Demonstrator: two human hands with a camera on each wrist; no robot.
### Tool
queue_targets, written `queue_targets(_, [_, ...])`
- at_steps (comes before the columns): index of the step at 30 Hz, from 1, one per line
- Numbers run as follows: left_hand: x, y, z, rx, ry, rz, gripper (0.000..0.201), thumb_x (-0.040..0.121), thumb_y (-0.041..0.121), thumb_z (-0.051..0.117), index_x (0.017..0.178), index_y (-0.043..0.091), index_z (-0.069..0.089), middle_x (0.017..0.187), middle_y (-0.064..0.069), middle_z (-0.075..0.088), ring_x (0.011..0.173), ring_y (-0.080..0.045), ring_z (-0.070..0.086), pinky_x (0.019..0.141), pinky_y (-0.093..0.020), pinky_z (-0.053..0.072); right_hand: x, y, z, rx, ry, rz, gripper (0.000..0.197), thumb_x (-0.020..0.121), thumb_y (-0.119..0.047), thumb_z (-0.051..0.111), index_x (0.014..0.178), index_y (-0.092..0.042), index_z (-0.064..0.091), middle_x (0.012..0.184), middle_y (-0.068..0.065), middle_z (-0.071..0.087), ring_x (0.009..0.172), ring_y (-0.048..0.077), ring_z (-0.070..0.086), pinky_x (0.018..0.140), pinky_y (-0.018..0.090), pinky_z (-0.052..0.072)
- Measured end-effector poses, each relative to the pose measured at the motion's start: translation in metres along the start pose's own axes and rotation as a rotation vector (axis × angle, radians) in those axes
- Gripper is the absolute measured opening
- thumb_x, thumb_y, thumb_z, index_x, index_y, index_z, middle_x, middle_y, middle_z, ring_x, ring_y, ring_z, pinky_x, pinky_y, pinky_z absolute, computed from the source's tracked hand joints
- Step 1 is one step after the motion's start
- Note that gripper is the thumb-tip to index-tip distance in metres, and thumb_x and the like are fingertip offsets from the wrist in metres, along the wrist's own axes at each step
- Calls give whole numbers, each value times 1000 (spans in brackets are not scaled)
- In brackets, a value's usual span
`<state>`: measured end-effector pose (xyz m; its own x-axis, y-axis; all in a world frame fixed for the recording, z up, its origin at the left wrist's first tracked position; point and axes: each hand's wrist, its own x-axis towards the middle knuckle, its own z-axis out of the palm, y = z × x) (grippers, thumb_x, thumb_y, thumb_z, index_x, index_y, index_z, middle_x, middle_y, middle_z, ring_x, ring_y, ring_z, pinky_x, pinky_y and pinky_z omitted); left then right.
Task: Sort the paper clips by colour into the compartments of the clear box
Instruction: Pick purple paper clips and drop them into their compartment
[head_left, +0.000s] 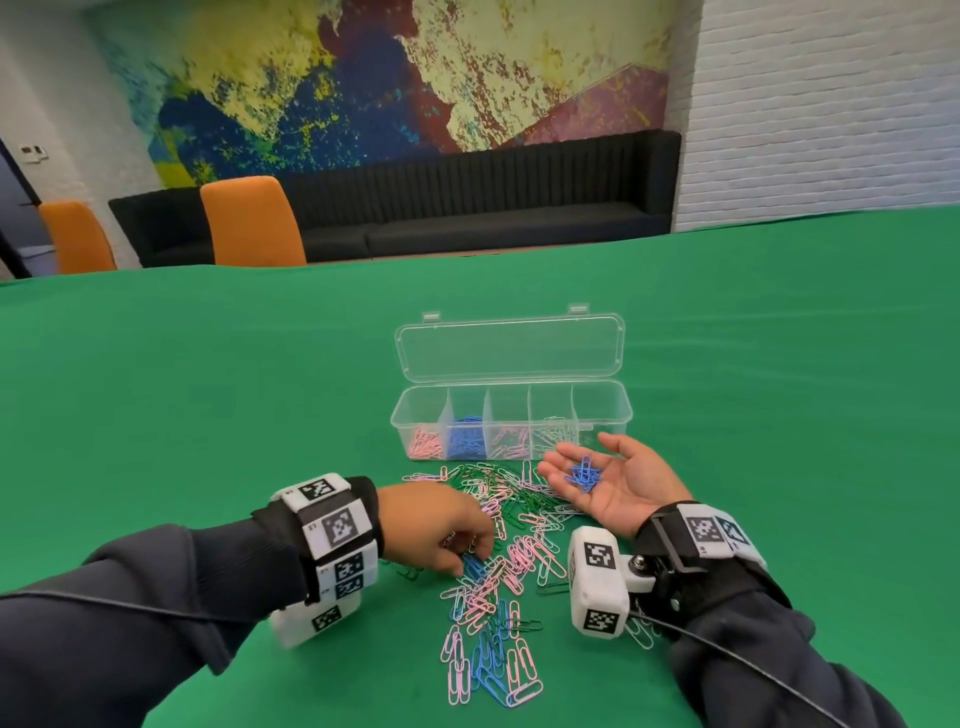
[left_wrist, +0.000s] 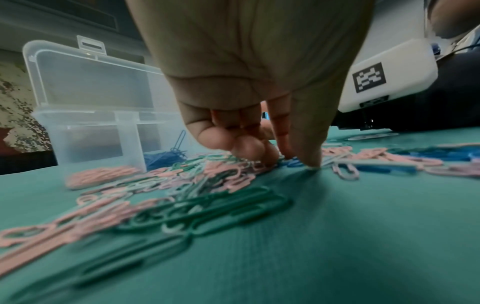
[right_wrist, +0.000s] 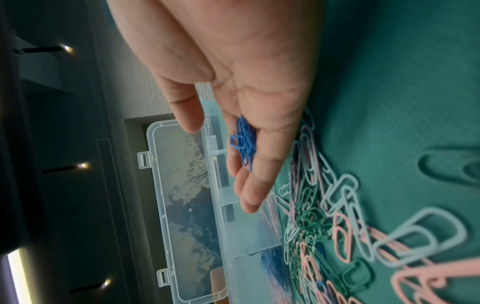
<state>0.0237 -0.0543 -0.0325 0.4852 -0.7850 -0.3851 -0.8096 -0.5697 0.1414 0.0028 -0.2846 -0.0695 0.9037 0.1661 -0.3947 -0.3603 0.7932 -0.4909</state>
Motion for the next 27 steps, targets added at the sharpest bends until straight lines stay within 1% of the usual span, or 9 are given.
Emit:
queue_targets(8, [14,10,0,75,46,2,16,88,21,60,100,10,61,103,-6,57,78,-13,45,68,-22,30,-1,2,2,-28,-6,-11,42,97,-26,35,103,10,56,97,26,64,74,37,69,66,40,57])
queue_targets(12, [18,11,-2,188,88,18,18,93,21,50,101,10,61,105,-7,58,90,-21,54,72,-25,35,0,2,1,-20,-12,-19,42,97,-26,35,102,10,56,91,27,66,73,38,69,65,41,57])
queue_targets(14, [19,11,-4,186,122,12,18,93,20,48,99,10,61,102,-5,58,86,-19,52,75,-28,40,-1,2,2,-26,-10,-20,42,97,-25,35,102,10,57,90,27,66,72,37,70,64,41,57])
queue_targets(16, [20,11,-9,115,197,10,15,92,19,49,95,11,61,95,-1,58,78,-12,48,74,-24,41,-1,2,2,-31,-8,-20,42,97,-26,35,102,10,57,90,27,66,72,37,70,64,41,57])
queue_targets(19, [24,15,-25,-22,376,6,14,92,19,53,93,11,65,88,2,59,75,-9,47,69,-16,36,-1,3,3,-40,-4,-8,43,97,-26,35,102,10,57,89,27,66,70,37,70,62,41,57])
queue_targets(21, [30,22,-35,-105,545,-1,13,91,16,57,96,9,66,89,-1,62,70,-6,46,63,-10,32,-2,4,5,-47,-11,28,44,97,-26,35,103,12,56,90,28,65,69,39,69,59,42,57])
queue_targets(23, [37,29,-42,-183,694,-4,18,89,14,59,105,9,65,89,3,59,64,0,43,62,-8,32,-3,6,6,-42,-34,74,45,96,-26,36,102,14,56,93,32,64,71,43,68,62,46,56])
queue_targets(25, [42,34,-43,-242,734,-12,28,88,14,61,116,10,61,93,4,56,63,-5,45,66,-15,36,-3,7,7,-19,-55,101,47,96,-26,37,101,16,56,96,35,62,73,46,67,67,49,54])
queue_targets(27, [45,33,-39,-237,700,-36,30,88,14,60,118,12,60,95,4,56,63,-6,46,65,-17,36,-4,6,6,-2,-60,100,47,96,-27,36,103,16,54,98,35,61,72,46,67,66,48,55])
